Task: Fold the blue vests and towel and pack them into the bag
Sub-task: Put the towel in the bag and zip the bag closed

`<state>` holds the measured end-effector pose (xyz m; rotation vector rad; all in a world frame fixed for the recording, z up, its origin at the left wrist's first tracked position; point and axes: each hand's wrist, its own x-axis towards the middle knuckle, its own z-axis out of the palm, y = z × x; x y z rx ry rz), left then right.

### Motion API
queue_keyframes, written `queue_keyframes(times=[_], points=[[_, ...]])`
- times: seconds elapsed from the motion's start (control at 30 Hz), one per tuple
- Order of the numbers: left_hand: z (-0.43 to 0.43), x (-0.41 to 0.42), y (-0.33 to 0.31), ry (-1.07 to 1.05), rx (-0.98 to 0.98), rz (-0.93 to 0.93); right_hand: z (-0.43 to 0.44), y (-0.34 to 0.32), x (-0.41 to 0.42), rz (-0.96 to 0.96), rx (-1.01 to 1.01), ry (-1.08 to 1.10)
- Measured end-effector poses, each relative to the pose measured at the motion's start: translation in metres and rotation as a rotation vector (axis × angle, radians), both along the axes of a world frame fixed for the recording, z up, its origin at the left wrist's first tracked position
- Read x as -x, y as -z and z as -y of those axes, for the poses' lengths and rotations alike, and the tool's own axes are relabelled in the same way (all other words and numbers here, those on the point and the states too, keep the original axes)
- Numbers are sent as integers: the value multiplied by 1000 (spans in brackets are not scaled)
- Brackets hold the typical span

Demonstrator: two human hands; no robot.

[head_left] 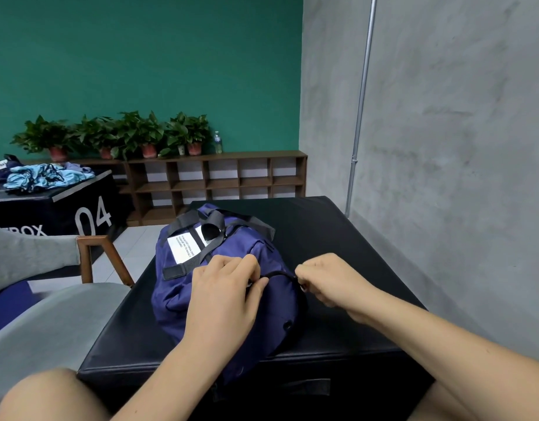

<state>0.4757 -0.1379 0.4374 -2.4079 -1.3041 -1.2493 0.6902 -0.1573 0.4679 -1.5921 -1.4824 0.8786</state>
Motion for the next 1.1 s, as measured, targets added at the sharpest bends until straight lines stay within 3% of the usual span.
queue_keyframes(times=[0.17,0.3,0.37,0.53,0.63,0.83,1.0,1.1], points=[[-1,0,0,9,22,-2,-11,-41,20,290,-94,-35],[2,-9,-2,14,1,-54,-10,-61,39,655,-98,-77],[0,-10,-2,13,8,-49,-8,-63,34,719,-93,-70],[-2,-6,0,20,26,-23,-1,-30,-1,638,166,-120],[-2,-8,1,24,20,-21,-3,4,-15,456,252,-169],[-1,-11,3,27,7,-16,-4,31,-24,67,166,-161],[-1,-10,3,19,0,-21,-2,27,-16,63,-16,-143],[-1,-11,3,21,-2,-26,-7,21,-14,69,18,-107]])
